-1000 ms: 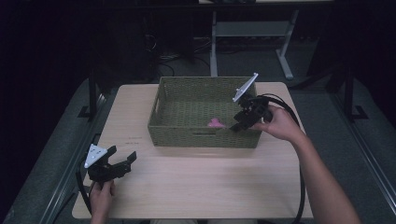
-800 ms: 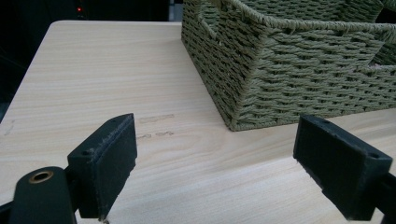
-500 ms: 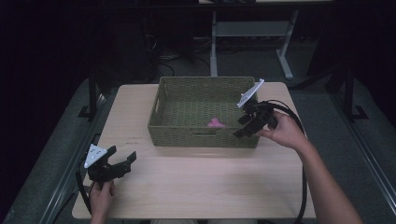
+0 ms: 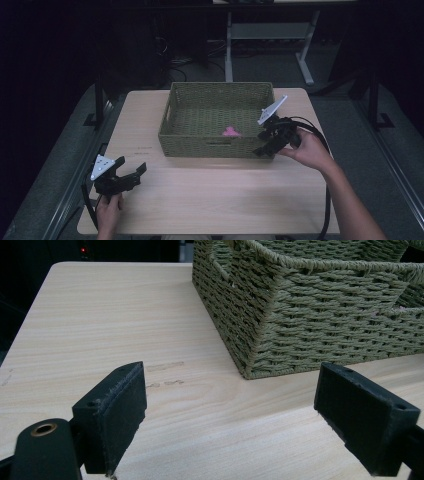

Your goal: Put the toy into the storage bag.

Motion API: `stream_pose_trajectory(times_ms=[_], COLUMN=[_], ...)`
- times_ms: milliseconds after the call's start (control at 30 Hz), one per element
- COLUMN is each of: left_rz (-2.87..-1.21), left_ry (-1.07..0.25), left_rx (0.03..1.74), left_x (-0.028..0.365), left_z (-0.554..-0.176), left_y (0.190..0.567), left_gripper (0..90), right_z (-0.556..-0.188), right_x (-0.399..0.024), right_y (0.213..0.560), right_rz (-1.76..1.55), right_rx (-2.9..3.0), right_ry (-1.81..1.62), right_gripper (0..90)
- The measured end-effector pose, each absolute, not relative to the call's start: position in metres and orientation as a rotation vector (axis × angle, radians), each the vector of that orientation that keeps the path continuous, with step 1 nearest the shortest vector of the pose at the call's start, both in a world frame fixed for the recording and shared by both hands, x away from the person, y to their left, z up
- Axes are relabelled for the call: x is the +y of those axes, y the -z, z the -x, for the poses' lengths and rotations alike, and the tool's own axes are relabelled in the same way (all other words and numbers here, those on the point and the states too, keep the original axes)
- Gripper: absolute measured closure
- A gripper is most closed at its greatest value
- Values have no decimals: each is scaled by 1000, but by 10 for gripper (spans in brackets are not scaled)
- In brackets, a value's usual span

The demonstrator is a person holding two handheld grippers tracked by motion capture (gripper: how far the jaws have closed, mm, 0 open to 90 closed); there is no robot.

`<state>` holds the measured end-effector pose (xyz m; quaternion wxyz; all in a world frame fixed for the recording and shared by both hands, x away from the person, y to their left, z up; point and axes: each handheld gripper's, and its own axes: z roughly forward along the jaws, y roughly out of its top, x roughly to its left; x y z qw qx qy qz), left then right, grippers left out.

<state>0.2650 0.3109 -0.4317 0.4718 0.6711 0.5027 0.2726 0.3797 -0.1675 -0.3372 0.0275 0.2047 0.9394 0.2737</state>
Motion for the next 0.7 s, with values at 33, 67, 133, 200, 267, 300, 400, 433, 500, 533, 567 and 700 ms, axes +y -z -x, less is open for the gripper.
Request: stream_pose_trajectory(times_ms=[33,67,133,200,267,300,400,433,500,533,567,700], left_rz=[-1644,-1644,-1641,-1638,-1634,-1634,-1641,-1641,-1643,-1644,-1644,-1643], left_ry=[-667,-667,-669,-673,-673,-673,-672,-671,-671,-672,-672,-673], left_rx=[1231,1231,1233,1236,1237,1238,1236,1235,1234,1233,1233,1234], left_x=[311,311,311,312,312,312,312,311,311,311,311,312], left_z=[-265,-265,-265,-265,-264,-265,-265,-265,-265,-265,-265,-264], left_y=[432,432,432,431,431,431,432,432,432,432,432,432], left_gripper=[130,130,130,130,130,130,130,130,130,130,130,130], right_z=[-378,-377,-375,-372,-370,-368,-365,-364,-362,-361,-360,-356], right_x=[-169,-170,-173,-176,-180,-182,-187,-188,-192,-193,-194,-198], right_y=[339,339,342,346,350,352,356,358,361,362,364,369], right_rz=[-644,-647,-650,-664,-682,-687,-697,-702,-712,-717,-720,-736], right_rx=[2901,2898,2894,2894,2889,2891,2893,2892,2888,2890,2889,2889], right_ry=[-846,-849,-852,-853,-854,-855,-858,-859,-865,-864,-871,-873], right_gripper=[299,300,301,298,295,291,291,291,291,291,291,288])
